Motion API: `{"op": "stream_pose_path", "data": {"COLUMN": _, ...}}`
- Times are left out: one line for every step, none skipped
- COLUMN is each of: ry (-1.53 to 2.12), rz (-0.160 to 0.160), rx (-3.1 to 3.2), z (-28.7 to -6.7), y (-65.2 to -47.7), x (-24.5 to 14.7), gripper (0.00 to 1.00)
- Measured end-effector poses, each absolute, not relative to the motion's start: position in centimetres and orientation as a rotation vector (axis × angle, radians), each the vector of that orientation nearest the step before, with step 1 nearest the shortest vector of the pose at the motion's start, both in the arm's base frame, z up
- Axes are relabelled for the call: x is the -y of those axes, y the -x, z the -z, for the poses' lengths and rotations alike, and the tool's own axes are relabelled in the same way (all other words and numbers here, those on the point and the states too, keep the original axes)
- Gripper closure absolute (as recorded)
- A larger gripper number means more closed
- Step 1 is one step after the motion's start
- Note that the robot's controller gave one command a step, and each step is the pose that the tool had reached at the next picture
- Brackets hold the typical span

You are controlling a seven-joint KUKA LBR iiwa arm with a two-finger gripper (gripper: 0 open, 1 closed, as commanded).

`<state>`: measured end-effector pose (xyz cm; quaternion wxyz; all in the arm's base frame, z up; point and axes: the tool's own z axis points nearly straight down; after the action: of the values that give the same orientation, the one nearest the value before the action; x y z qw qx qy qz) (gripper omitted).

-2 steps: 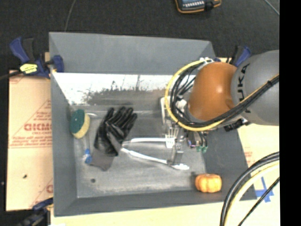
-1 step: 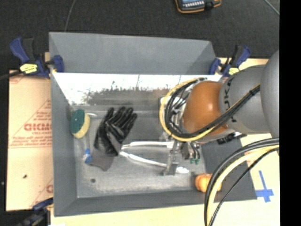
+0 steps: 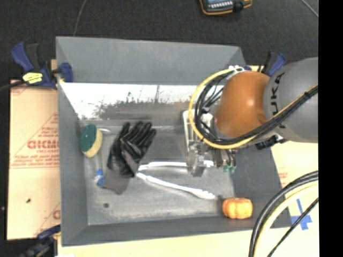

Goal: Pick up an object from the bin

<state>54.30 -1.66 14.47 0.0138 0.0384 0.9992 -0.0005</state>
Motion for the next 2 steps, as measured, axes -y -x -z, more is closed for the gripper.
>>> {"op": "stream_pose_path", "data": {"ry": -0.118, "rz": 0.002, "rx": -3.112, "z": -14.5, "y": -54.3, "x": 1.7, "gripper": 1.00}}
{"op": "stream_pose_path", "data": {"ry": -0.371, "rz": -0.005, "rx": -3.085, "z": -8.0, "y": -55.4, "x": 1.3, "gripper": 1.00}}
